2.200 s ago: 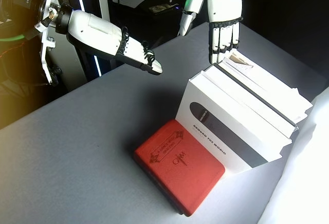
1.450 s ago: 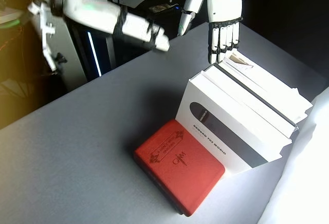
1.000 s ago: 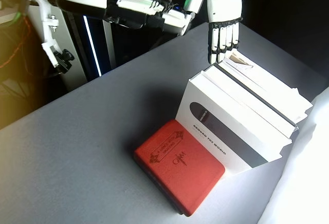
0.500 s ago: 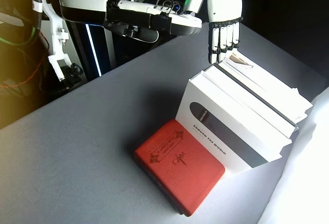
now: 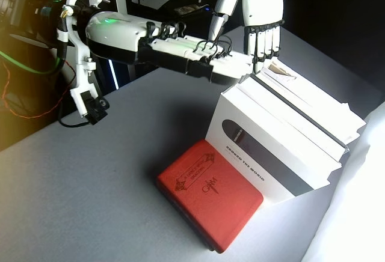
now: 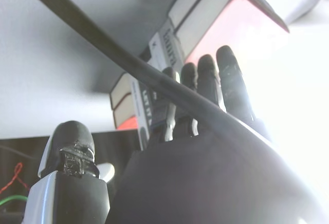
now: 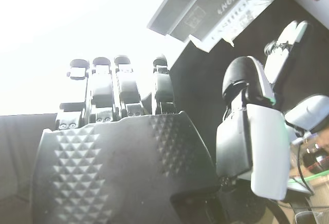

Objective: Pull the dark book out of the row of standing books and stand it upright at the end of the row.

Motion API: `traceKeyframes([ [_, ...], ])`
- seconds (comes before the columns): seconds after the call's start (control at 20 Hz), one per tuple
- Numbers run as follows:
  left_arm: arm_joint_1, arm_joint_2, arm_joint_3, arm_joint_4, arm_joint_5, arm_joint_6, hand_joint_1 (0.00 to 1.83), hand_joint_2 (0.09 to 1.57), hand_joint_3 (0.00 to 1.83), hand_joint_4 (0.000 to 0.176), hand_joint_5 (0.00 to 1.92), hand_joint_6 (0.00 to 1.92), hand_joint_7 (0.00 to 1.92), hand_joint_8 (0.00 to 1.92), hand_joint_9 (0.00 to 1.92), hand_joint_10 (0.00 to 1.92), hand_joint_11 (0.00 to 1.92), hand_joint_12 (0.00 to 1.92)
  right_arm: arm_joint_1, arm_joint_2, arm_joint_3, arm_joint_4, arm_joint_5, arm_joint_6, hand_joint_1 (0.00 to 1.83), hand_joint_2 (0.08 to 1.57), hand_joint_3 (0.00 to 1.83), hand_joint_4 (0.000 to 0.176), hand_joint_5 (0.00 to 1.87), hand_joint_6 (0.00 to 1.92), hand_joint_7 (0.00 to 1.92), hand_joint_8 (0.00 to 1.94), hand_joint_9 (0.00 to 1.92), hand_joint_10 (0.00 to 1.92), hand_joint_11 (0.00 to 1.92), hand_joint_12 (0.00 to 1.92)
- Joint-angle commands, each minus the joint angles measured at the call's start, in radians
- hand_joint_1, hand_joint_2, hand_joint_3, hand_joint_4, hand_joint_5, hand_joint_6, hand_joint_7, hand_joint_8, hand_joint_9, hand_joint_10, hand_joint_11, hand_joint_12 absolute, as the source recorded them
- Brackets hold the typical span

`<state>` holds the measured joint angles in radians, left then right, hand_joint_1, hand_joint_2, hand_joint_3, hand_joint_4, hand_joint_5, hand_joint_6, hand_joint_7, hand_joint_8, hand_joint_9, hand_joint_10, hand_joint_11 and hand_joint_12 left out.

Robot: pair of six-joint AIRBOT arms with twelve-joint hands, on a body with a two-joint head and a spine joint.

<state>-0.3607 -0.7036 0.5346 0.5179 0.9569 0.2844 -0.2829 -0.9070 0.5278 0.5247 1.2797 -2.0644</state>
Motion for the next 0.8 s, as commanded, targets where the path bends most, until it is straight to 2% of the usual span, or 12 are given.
traceKeyframes([
  [0.0,-0.011,0.014,0.000,0.044,-0.044,0.002,0.00,1.19,0.00,0.000,0.12,0.00,0.05,0.00,0.04,0.00,0.00,0.14,0.012,0.008,0.002,-0.060,0.103,0.008,0.00,1.13,0.00,0.000,0.01,0.00,0.00,0.00,0.00,0.00,0.00,0.00],
  [0.25,-0.011,0.014,0.000,0.044,-0.044,0.002,0.00,1.20,0.00,0.000,0.12,0.00,0.06,0.00,0.04,0.00,0.00,0.18,0.012,-0.021,0.019,-0.064,0.118,0.017,0.00,1.09,0.00,0.000,0.00,0.00,0.00,0.00,0.00,0.00,0.00,0.00],
  [0.5,-0.011,0.014,0.000,0.044,-0.044,0.002,0.00,1.19,0.00,0.000,0.14,0.01,0.07,0.00,0.04,0.00,0.00,0.12,0.004,-0.051,0.047,-0.100,0.162,0.010,0.00,1.10,0.00,0.000,0.01,0.01,0.00,0.00,0.00,0.00,0.00,0.00],
  [0.55,-0.011,0.014,0.000,0.044,-0.044,0.002,0.00,1.20,0.00,0.000,0.15,0.00,0.08,0.00,0.06,0.00,0.00,0.16,0.001,-0.054,0.051,-0.106,0.167,0.014,0.00,1.10,0.00,0.000,0.04,0.02,0.02,0.01,0.00,0.00,0.00,0.00],
  [0.75,-0.011,0.014,0.000,0.043,-0.044,0.002,0.00,1.19,0.00,0.000,0.14,0.00,0.07,0.00,0.04,0.00,0.00,0.11,-0.011,-0.064,0.052,-0.111,0.159,0.031,0.00,1.10,0.00,0.000,0.02,0.00,0.00,0.00,0.00,0.00,0.00,0.00],
])
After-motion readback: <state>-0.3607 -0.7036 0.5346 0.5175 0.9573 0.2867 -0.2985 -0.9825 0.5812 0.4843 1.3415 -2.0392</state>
